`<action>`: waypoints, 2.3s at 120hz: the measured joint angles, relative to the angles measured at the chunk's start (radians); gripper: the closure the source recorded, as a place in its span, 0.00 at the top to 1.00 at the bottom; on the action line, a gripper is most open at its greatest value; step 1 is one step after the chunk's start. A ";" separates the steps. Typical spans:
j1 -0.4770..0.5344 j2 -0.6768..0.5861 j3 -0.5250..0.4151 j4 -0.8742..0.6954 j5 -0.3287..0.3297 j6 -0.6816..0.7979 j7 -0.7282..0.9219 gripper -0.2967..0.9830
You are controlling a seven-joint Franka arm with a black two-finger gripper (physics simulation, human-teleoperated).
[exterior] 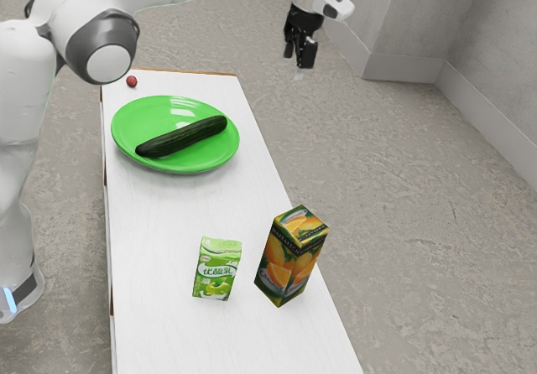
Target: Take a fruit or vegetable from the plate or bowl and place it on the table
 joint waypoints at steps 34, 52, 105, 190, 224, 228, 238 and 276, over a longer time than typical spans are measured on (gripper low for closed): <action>0.044 0.003 0.010 0.002 -0.079 -0.015 0.261 0.77; 0.053 0.002 0.010 0.009 -0.100 -0.016 0.354 0.77; 0.162 -0.168 -0.148 0.278 -0.034 -0.250 0.506 0.77; -0.082 -0.104 -0.092 -0.204 -0.015 -0.224 -0.230 0.77; -0.153 -0.318 -0.071 -0.483 0.031 0.001 -0.531 0.77; -0.143 -0.342 -0.071 -0.525 0.054 0.047 -0.558 0.77; -0.123 -0.342 -0.069 -0.602 0.092 0.141 -0.613 0.77; -0.134 -0.384 -0.016 -0.840 0.119 0.377 -0.712 0.77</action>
